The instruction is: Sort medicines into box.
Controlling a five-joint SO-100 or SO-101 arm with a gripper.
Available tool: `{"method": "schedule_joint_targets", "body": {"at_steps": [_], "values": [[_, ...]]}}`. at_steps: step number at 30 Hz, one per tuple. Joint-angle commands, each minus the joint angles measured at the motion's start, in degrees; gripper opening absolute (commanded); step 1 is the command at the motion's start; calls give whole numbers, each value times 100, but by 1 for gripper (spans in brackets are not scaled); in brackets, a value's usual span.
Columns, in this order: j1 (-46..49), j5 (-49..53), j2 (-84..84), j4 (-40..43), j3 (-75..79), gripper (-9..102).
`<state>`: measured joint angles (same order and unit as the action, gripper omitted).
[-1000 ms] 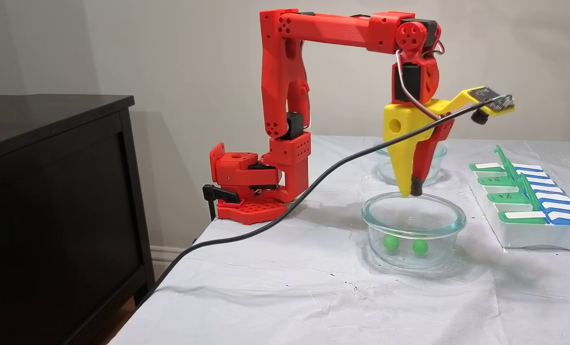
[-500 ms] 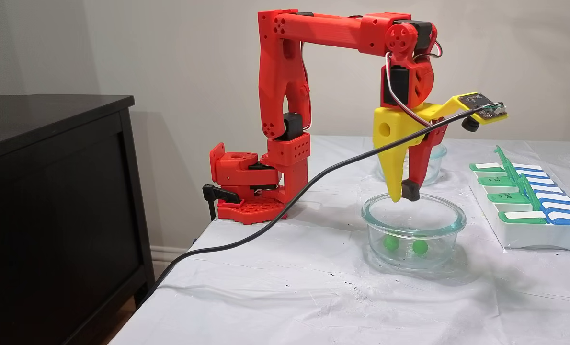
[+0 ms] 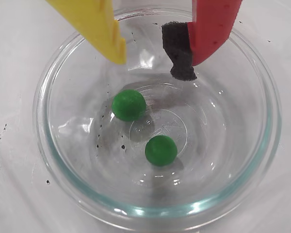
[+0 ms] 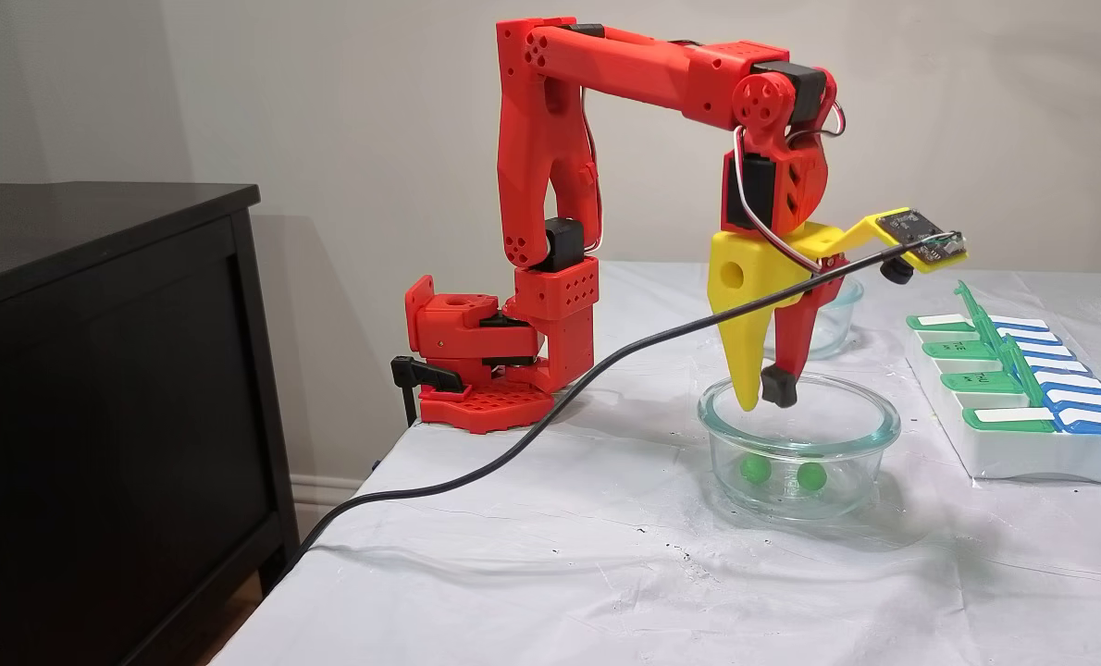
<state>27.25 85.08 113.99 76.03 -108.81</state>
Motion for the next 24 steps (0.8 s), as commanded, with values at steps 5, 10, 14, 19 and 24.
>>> {"method": "schedule_joint_targets", "body": {"at_steps": [5, 10, 14, 19, 24], "values": [[149, 167, 290, -176, 9, 18], [176, 255, 413, -264, -158, 18], [185, 281, 457, -360, -255, 19], [123, 281, 404, -615, -396, 22], [141, 299, 158, -826, -404, 23]]}}
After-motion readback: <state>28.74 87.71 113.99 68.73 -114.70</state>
